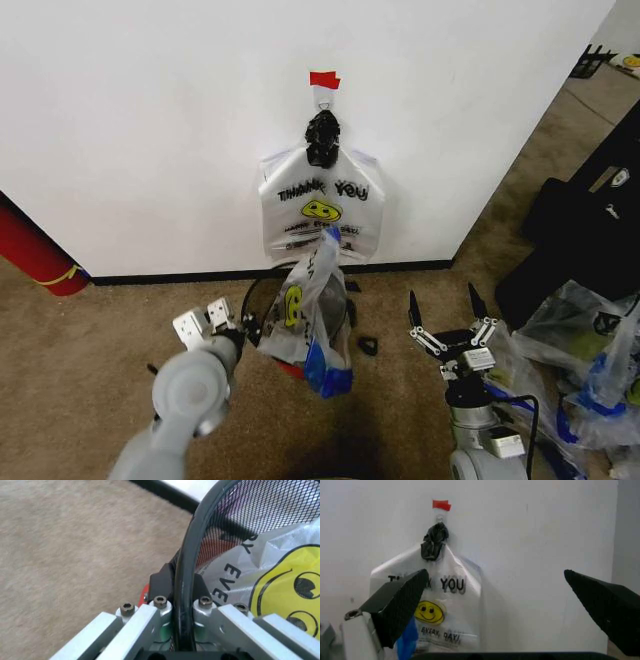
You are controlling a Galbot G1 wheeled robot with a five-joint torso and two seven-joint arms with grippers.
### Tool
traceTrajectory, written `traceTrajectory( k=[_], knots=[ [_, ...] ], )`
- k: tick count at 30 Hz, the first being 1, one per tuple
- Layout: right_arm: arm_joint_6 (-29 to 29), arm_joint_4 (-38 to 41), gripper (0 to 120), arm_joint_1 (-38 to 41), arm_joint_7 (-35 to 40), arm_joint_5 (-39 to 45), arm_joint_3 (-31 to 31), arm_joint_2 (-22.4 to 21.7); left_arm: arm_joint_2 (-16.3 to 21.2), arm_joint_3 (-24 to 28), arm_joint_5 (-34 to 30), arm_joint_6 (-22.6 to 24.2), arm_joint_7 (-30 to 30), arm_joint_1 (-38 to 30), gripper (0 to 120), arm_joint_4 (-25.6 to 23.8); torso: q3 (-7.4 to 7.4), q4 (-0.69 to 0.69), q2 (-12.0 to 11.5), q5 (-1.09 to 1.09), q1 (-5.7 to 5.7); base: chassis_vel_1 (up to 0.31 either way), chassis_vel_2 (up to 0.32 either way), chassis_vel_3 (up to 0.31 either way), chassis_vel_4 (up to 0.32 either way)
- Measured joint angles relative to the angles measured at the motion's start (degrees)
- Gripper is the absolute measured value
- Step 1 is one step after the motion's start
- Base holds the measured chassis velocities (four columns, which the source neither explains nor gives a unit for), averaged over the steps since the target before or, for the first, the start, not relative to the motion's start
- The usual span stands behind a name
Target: Pick up the garbage bag from the wall and place it over the trash bin.
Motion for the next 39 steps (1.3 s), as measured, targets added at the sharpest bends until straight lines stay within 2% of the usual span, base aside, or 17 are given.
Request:
traceTrajectory(
  k=[4, 13, 20, 21, 25, 27, 30, 31, 32, 34, 35, 37, 39],
  knots=[
    [0.4, -0.5, 100, 0.1, 0.0, -0.2, -0.2, 0.2, -2.6, 0.8, 5.7, -1.3, 1.8, 2.4, 0, 1.3, 0.00, -0.01, 0.0, 0.00, 0.00, 0.000, 0.000, 0.000, 0.000],
    [1.0, -1.6, 100, 0.3, 0.0, -0.4, -0.4, 0.4, -5.4, 1.7, 8.5, -3.4, 2.8, 3.1, 0, 3.1, 0.00, -0.01, 0.0, 0.00, 0.01, 0.000, 0.000, 0.000, 0.000],
    [1.6, -2.6, 100, 0.5, 0.0, -0.3, -0.3, 0.7, -4.7, 2.2, 8.8, -4.6, 3.5, 2.9, 30, 0.8, 0.00, -0.01, 0.0, 0.00, 0.01, 0.000, 0.000, 0.000, 0.000],
    [1.6, -2.6, 100, 0.5, 0.0, -0.3, -0.3, 0.7, -4.7, 2.2, 8.8, -4.6, 3.5, 2.9, 30, 0.8, 0.00, -0.01, 0.0, 0.00, 0.01, 0.000, 0.000, 0.000, 0.000],
    [1.8, -3.2, 100, 0.8, 0.0, -0.2, -0.4, 1.2, -2.5, 1.8, 9.6, -6.6, 5.2, 2.5, 46, 0.4, 0.00, -0.01, 0.0, -0.01, 0.01, 0.000, 0.000, 0.000, 0.000],
    [1.8, -3.4, 100, 0.9, 0.0, -0.2, -0.5, 1.3, -1.7, 1.6, 10.9, -7.5, 6.4, 2.4, 49, 0.1, 0.00, -0.01, 0.0, -0.02, 0.01, 0.000, 0.000, 0.000, 0.000],
    [1.8, -4.2, 100, 1.5, 0.0, -0.3, -0.6, 1.4, 1.4, 1.7, 15.7, -9.3, 15.9, 2.9, 63, -4.2, 0.00, -0.01, 0.0, -0.01, 0.01, 0.000, 0.000, 0.000, 0.000],
    [1.7, -4.3, 100, 1.6, 0.0, -0.3, -0.6, 1.4, 2.1, 1.8, 15.8, -8.7, 17.7, 3.0, 64, -5.7, 0.01, -0.01, 0.0, 0.00, 0.00, 0.000, 0.000, 0.000, 0.000],
    [1.6, -4.7, 100, 1.9, 0.0, -0.4, -0.6, 1.4, 3.7, 2.2, 15.2, -5.8, 21.1, 2.9, 71, -9.1, 0.00, -0.02, 0.0, 0.00, 0.00, 0.000, 0.000, 0.000, 0.000],
    [1.3, -4.8, 100, 2.0, -0.1, -0.5, -0.8, 1.4, 5.5, 2.9, 13.3, -1.2, 24.5, 2.7, 79, -12.7, 0.00, 0.00, 0.0, -0.01, 0.00, 0.000, 0.000, 0.000, 0.000],
    [1.3, -4.8, 100, 2.0, -0.1, -0.5, -0.8, 1.4, 5.5, 2.9, 13.3, -1.2, 24.5, 2.7, 79, -12.7, 0.00, 0.00, 0.0, -0.01, 0.00, 0.000, 0.000, 0.000, 0.000],
    [1.0, -4.7, 100, 2.1, -0.1, -0.7, -1.0, 1.5, 8.0, 4.2, 12.3, 2.6, 28.3, 2.1, 87, -15.3, 0.00, -0.01, 0.0, 0.00, 0.00, 0.000, 0.000, 0.000, 0.000],
    [0.8, -4.6, 100, 2.1, -0.3, -1.1, -1.1, 1.6, 10.8, 5.9, 12.4, 4.2, 32.0, 0.9, 95, -16.4, 0.00, -0.01, 0.0, -0.02, 0.01, 0.000, 0.000, 0.000, 0.000]
  ],
)
